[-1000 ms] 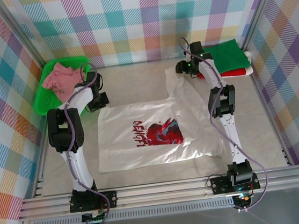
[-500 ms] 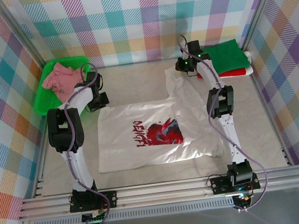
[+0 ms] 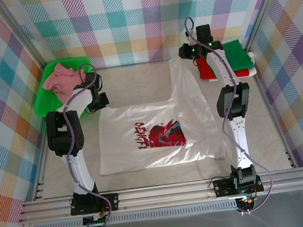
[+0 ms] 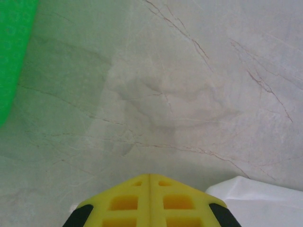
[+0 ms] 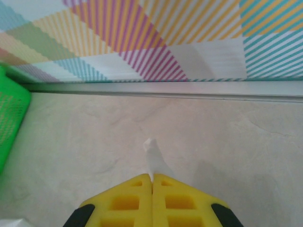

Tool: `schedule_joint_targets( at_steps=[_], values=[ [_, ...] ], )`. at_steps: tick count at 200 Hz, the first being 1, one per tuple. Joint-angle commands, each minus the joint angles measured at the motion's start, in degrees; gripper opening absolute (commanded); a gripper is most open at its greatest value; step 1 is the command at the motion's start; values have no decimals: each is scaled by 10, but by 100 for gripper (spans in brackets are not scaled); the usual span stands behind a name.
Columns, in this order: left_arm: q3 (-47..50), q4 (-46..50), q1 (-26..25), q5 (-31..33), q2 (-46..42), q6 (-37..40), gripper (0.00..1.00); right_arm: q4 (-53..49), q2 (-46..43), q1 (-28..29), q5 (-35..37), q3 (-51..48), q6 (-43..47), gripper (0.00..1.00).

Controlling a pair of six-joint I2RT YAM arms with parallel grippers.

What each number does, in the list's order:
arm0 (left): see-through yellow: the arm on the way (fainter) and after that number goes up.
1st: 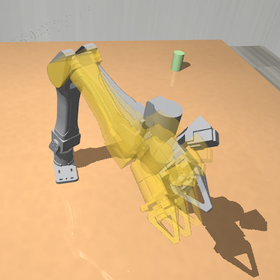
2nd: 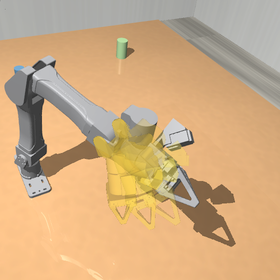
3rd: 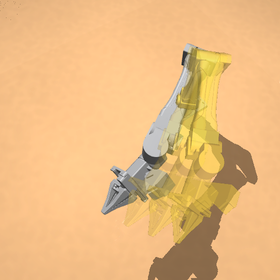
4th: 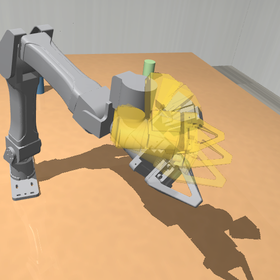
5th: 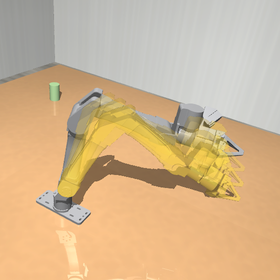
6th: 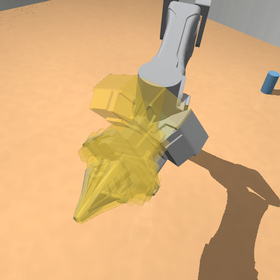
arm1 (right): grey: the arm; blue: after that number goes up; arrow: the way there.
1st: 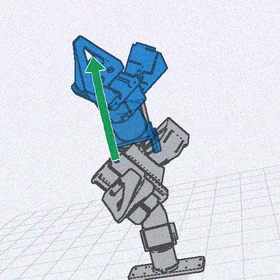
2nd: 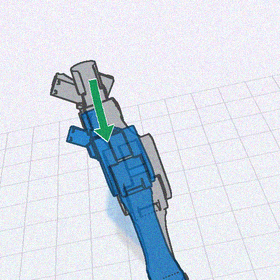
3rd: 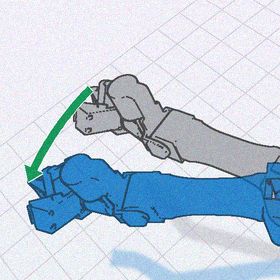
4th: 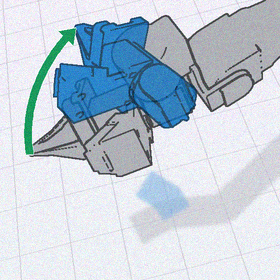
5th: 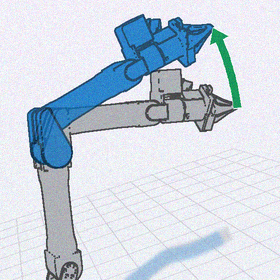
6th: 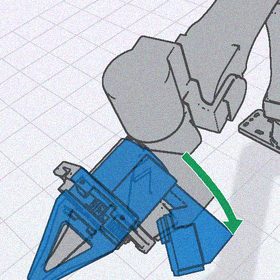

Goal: Fold and stack the t-shirts

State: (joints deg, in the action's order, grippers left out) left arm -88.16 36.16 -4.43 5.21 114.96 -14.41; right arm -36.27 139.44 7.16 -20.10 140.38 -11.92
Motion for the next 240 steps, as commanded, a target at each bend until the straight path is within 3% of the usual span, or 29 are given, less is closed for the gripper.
schedule_joint_targets(
  at_steps=[1,63,177,240],
  values=[
    [21,-24,17,0,-36,11,0,78,-77,-8,-33,-94,6,0],
    [34,-57,24,-13,-45,46,0,148,-186,-30,-64,-247,2,0],
    [9,-71,25,-1,-73,79,0,130,-255,-62,-76,-248,-2,0],
    [120,-123,25,35,-114,69,0,235,-435,-61,-55,-499,-52,0]
  ],
)
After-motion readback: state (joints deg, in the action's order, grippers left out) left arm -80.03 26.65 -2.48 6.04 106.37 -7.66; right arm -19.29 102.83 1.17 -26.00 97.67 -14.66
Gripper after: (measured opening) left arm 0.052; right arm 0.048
